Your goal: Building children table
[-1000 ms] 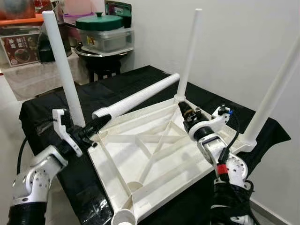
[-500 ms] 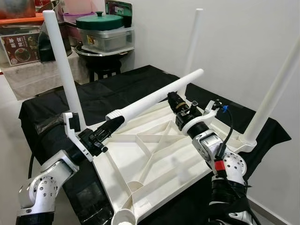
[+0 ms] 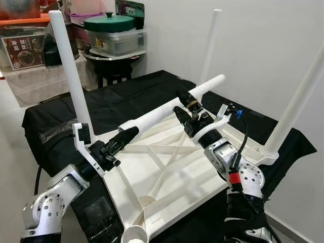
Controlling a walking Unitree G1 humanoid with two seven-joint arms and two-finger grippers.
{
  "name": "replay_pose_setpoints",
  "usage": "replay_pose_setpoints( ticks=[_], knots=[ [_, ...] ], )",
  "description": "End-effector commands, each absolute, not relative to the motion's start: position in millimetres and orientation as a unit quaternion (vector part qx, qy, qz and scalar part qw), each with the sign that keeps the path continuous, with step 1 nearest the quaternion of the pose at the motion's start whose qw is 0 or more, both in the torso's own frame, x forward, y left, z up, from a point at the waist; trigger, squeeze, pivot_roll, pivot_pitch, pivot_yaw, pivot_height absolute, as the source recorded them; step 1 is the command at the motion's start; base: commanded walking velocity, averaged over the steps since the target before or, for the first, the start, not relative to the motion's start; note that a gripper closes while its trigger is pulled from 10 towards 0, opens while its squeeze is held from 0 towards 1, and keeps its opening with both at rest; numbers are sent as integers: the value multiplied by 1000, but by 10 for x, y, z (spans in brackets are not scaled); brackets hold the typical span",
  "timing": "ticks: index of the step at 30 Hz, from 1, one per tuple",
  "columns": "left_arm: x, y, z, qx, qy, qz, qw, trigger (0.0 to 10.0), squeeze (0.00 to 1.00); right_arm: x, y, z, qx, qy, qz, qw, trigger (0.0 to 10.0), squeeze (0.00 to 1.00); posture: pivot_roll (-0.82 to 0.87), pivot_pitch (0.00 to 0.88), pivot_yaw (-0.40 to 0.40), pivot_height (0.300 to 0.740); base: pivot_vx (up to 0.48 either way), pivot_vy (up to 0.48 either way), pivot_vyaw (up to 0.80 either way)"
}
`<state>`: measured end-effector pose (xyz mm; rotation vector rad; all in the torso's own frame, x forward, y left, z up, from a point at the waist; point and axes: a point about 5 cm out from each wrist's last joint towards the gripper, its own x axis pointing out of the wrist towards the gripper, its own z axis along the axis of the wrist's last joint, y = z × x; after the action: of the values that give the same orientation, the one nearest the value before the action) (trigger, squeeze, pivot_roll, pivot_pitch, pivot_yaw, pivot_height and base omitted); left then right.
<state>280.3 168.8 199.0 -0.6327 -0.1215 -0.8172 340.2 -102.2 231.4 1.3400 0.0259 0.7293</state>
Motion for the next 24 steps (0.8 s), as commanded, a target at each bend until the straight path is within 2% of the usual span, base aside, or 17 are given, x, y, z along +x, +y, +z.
replay_pose_setpoints(
  ticks=[1, 13, 17, 24],
  knots=[
    [2766, 1670, 2034, -300, -64, -400, 863, 10000, 0, 3322, -726, 2199, 650, 34, 345, 676, 10000, 1000, 63, 0, -81, 740, 0, 0, 0],
    [2768, 1691, 2047, -296, -64, -399, 866, 10000, 0, 3192, -765, 2181, 633, 50, 387, 668, 10000, 1000, 64, 0, -79, 740, 0, 0, 0],
    [2781, 1739, 2086, -292, -72, -393, 869, 10000, 0, 3126, -945, 2073, 620, 53, 384, 682, 10000, 1000, 63, 0, -76, 740, 0, 0, 0],
    [2757, 1765, 2107, -293, -76, -390, 870, 10000, 0, 3159, -1012, 2018, 620, 50, 365, 692, 10000, 1000, 72, 0, -76, 740, 0, 0, 0]
  ],
)
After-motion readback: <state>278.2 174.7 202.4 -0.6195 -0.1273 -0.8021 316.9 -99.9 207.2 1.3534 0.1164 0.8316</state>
